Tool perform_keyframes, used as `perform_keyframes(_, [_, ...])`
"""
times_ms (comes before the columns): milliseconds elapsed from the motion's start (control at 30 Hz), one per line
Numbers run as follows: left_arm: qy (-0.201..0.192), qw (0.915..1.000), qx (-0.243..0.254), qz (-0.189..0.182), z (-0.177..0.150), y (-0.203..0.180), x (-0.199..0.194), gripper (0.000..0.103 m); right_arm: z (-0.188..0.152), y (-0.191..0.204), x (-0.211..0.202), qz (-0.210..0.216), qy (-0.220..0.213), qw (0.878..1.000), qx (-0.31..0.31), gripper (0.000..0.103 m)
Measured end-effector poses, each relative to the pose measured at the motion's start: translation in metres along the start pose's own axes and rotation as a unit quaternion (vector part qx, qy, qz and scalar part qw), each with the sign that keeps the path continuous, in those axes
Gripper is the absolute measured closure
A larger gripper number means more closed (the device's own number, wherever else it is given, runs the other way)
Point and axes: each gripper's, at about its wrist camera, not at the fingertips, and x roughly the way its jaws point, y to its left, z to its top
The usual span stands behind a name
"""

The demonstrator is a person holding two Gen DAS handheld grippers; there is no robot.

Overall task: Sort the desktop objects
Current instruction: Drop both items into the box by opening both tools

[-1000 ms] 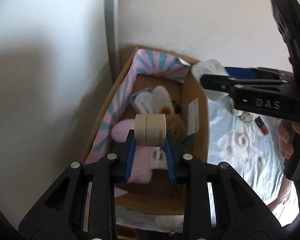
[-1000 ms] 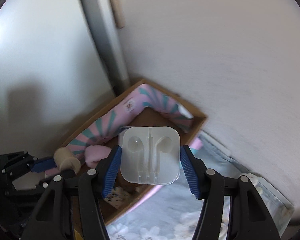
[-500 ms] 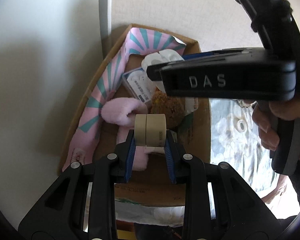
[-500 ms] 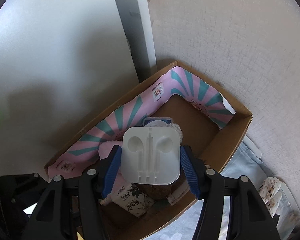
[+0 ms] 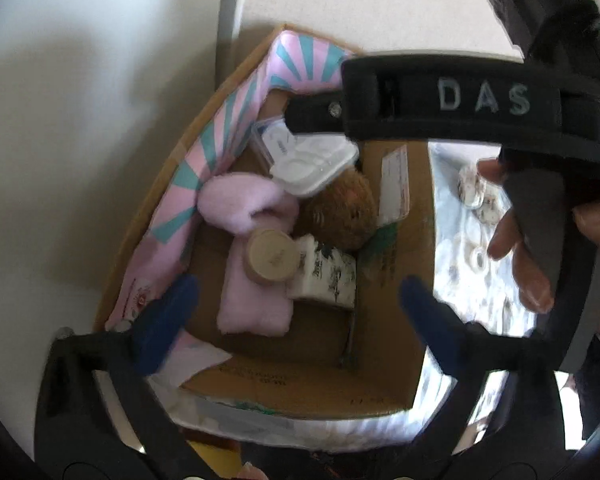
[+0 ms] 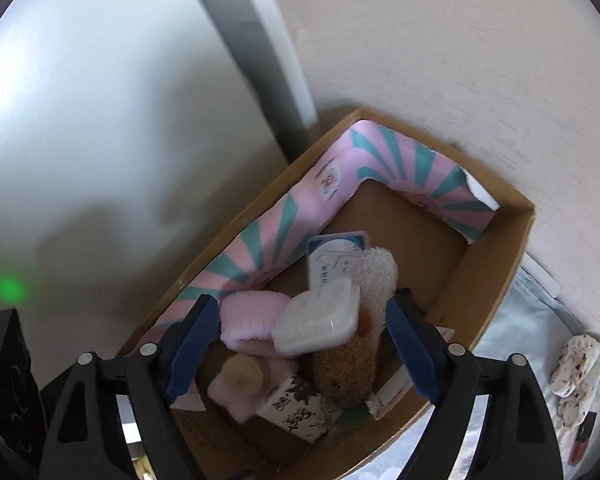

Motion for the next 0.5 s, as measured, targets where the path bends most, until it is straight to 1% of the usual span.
perform_keyframes(67, [-0.004, 1.0000, 0.000, -0.007, 0.000, -0.001, -0.001, 0.000, 0.000, -0.004, 0.000, -0.002, 0.003, 1.000, 0.007, 0.020])
perform_keyframes(167, [0.000, 1.0000, 0.006, 0.002, 0.001, -0.004, 0.004, 0.000, -0.001, -0.007, 0.000, -0.011, -0.001, 1.000, 0.006, 0.020])
perform_keyframes(300, [0.008, 0.9999, 0.008, -0.005, -0.002, -0.010, 0.009, 0.000, -0.004, -0.009, 0.000, -0.020, 0.004, 1.000, 0.001, 0.020])
perform_keyframes(433, [0.007, 0.9998, 0.018, -0.006, 0.003, -0.022, 0.012, 0.000, -0.008, -0.011, -0.010, -0.032, 0.003, 0.999, -0.007, 0.020])
perform_keyframes(500, [0.004, 0.9996, 0.026, -0.006, 0.003, -0.025, 0.007, 0.000, -0.009, -0.013, -0.017, -0.033, 0.000, 0.999, -0.009, 0.020])
